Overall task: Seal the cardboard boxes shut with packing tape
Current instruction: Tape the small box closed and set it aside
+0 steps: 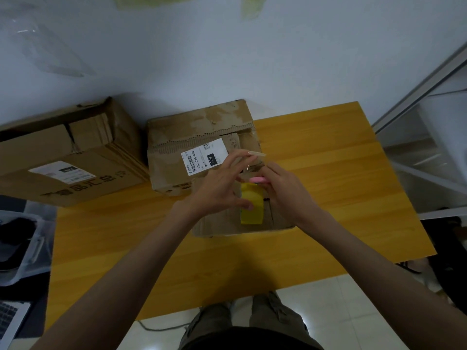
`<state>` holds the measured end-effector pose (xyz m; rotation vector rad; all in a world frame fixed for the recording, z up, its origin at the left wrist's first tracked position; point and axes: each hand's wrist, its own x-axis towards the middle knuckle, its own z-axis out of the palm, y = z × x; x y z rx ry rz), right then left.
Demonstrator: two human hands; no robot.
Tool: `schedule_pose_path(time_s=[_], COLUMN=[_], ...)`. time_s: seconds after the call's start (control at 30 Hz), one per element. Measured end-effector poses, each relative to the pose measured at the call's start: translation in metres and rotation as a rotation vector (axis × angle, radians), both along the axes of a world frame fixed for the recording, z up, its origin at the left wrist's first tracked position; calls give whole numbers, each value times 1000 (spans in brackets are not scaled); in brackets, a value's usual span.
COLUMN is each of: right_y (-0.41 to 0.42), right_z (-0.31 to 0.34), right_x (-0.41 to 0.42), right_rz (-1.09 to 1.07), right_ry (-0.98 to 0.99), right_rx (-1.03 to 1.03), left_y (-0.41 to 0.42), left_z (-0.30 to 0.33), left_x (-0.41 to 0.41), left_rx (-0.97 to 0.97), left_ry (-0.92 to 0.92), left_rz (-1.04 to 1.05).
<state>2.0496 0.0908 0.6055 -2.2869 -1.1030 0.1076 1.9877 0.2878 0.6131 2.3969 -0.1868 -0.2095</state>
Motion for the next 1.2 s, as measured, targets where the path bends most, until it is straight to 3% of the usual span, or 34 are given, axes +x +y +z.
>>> schedule_pose_path(time_s=[0.17,0.27,0.43,0.5,0.6,1.03,1.1,1.2], right_y=[-45,-78,-113,-119,-120,-119,-114,-87], right_z=[-9,-26,-93,-123,-151,-169,-152,-99], right_x=[6,6,-18,-33,-45,-47,-42,-34], right_rz=[-148,-391,-1011,-1094,-1153,-1115,-1125,-1094], right_ry=[41,151,709,894,993,1001,865,516], right_rx=[-6,51,125,89,87,-97,-95,246], left_y=[0,0,0,-1,-1,-2,-3,-5], left_z=[4,3,4,6,6,7,7,8], left_x=[2,1,-2,-3,-4,-10,-11,-13], left_rx=[-21,-25,-49,-65,-66,-75,-65,-37], left_ry=[32,34,12,10,9,6,-2,-13], left_rz=[10,13,34,40,49,50,38,27])
